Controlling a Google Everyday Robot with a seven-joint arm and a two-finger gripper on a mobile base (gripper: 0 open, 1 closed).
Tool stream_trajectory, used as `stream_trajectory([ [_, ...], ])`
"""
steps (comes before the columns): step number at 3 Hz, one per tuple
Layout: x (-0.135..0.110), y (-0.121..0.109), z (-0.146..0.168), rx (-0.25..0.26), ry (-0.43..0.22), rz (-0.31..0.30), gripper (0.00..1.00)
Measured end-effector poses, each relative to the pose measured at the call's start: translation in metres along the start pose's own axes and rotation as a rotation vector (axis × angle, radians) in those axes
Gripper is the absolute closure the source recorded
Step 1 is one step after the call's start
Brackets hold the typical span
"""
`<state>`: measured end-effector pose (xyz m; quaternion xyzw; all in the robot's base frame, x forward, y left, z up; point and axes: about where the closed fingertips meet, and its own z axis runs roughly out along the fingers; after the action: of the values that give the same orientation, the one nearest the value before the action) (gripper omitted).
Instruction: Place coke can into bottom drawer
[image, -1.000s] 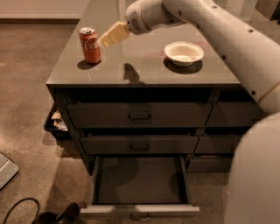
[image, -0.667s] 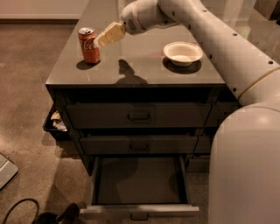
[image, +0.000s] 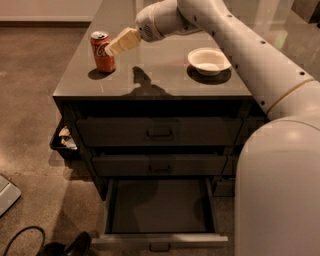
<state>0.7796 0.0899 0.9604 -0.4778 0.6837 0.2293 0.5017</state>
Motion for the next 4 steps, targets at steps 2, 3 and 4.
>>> stream_trajectory([
  [2, 0.017, -0.004, 0.061, -0.079, -0.064, 0.052, 0.0],
  [3, 0.02, 0.006, 0.09, -0.15, -0.089, 0.084, 0.0],
  [4, 0.013, 0.028, 0.108, -0.241, -0.124, 0.101, 0.19],
])
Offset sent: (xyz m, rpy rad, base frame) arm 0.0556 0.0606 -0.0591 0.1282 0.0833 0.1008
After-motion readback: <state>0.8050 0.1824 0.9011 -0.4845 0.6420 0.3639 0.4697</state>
